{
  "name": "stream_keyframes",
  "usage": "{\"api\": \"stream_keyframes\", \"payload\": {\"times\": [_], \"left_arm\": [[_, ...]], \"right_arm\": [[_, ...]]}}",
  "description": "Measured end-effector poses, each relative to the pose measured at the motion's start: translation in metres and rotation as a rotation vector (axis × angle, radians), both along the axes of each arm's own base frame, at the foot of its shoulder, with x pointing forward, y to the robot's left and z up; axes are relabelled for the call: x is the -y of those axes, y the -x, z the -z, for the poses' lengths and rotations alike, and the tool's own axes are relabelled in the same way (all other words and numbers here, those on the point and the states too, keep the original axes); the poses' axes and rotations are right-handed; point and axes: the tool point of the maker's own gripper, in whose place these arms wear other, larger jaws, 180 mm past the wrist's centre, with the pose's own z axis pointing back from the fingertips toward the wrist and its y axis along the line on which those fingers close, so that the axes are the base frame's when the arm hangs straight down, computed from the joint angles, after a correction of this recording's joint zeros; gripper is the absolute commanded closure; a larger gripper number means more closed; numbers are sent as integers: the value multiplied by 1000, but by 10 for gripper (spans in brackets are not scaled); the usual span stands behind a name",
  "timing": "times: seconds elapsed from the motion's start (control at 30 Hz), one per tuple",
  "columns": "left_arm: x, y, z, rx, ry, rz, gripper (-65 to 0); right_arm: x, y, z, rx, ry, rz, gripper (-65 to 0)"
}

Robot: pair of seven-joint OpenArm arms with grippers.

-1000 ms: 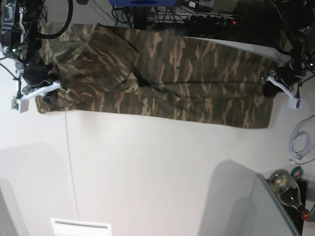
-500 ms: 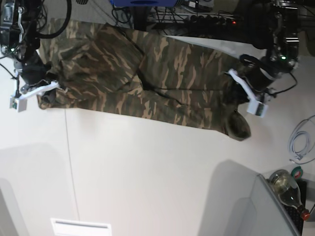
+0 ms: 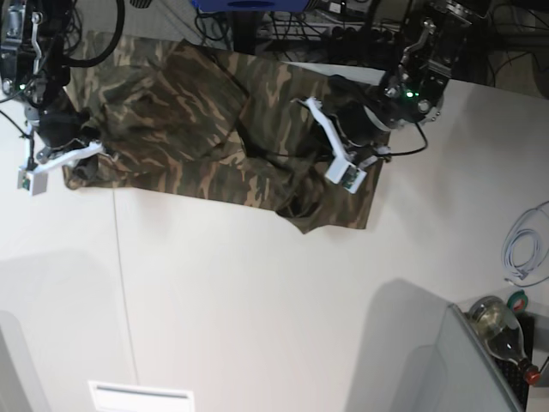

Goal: Layout the t-shirt on the table in an organized manner, then fold the t-shirt properly
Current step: 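Lift the strip end with the left gripper and fold it toward the right gripper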

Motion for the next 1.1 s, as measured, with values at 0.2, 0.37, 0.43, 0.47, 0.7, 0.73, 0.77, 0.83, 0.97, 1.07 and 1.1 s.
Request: {"api": "stream_keyframes", "payload": {"times": [0.2, 0.37, 0.43, 0.47, 0.7, 0.73, 0.77, 0.83, 0.97, 1.07, 1.1], "left_arm": [[30, 12, 0, -14, 45, 56, 0], [41, 19, 1, -24, 50, 91, 0], [44, 21, 1, -28, 57, 96, 0], [44, 21, 1, -27, 58, 95, 0], [50, 19, 2, -36, 47, 43, 0], [54, 20, 2, -35, 42, 66, 0], [61, 22, 2, -36, 47, 87, 0], [70, 24, 0, -34, 57, 105, 0], [76, 26, -1, -37, 66, 115, 0], [79, 23, -2, -31, 69, 117, 0], [80, 23, -3, -28, 69, 122, 0]], "right_arm": [[10, 1, -1, 1, 10, 25, -8], [15, 1, -2, 3, 15, 35, -8], [14, 1, -2, 2, 14, 35, -8], [14, 1, -2, 2, 14, 35, -8], [15, 1, -2, 3, 15, 34, -8], [15, 1, -2, 3, 15, 34, -8], [14, 1, -2, 3, 14, 35, -8], [14, 1, -2, 3, 13, 35, -8], [14, 1, -2, 3, 15, 35, -8], [14, 1, -2, 3, 14, 35, -8], [14, 1, -2, 2, 14, 35, -8]]}}
